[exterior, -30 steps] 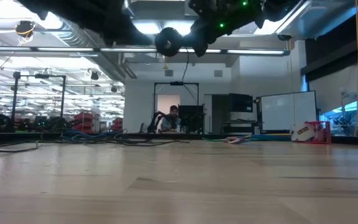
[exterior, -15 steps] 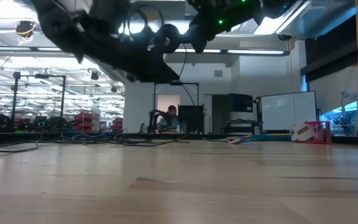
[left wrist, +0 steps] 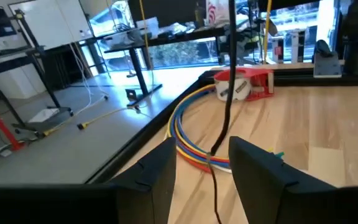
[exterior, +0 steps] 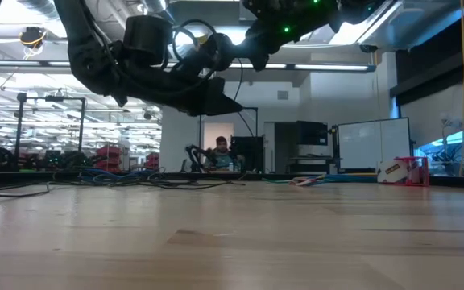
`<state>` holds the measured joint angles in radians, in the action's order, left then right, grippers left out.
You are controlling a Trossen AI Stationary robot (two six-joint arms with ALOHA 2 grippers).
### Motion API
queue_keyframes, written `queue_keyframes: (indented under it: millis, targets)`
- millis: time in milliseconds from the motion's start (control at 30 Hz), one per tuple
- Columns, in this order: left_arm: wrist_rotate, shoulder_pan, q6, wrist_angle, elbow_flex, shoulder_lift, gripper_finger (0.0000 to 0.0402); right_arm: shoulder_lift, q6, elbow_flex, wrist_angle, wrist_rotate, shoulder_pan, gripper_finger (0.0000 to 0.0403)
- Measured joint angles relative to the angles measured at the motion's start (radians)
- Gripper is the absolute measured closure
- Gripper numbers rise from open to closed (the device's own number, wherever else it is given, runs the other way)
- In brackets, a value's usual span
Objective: Coiling cords
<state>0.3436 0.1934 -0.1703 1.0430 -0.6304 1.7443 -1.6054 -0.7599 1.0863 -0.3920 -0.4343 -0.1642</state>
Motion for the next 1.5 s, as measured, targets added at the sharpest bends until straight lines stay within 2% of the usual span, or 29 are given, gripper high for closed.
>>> queue_keyframes:
  millis: [167, 333, 400, 633, 800, 933, 1033, 1167, 1500]
  targets:
    - [-0.001, 0.000, -0.006, -0.014, 0.000, 0.000, 0.0285, 0.000, 0.000, 0.000, -0.001, 0.000, 0.000, 0.0398]
    - [-0.027, -0.005, -0.035, 0.001, 0.001, 0.000, 0.0373, 0.000, 0.001, 0.000, -0.004, 0.032, 0.000, 0.0398]
    - [-0.028, -0.006, -0.041, 0.005, 0.001, 0.000, 0.0393, 0.000, 0.006, 0.000, -0.008, 0.047, 0.000, 0.0398]
    - [-0.017, 0.013, -0.053, 0.014, 0.001, 0.000, 0.0398, 0.000, 0.058, 0.000, -0.033, 0.126, 0.002, 0.0398]
    - [0.089, 0.041, -0.100, -0.026, 0.001, -0.009, 0.0394, 0.000, 0.079, 0.000, -0.027, 0.156, 0.008, 0.0398]
    - [0.101, 0.052, -0.125, -0.045, 0.002, -0.031, 0.0398, 0.000, 0.079, 0.000, -0.026, 0.199, 0.020, 0.0398]
    - [0.164, 0.045, -0.167, -0.103, 0.002, -0.062, 0.0396, 0.008, 0.076, 0.000, -0.007, 0.190, 0.023, 0.0398]
    - [0.268, 0.022, -0.224, -0.264, 0.002, -0.146, 0.0399, 0.033, 0.073, 0.000, 0.061, 0.191, 0.026, 0.0398]
    - [0.279, -0.032, -0.200, -0.618, 0.001, -0.512, 0.0399, 0.042, 0.044, 0.000, 0.116, 0.202, 0.027, 0.0398]
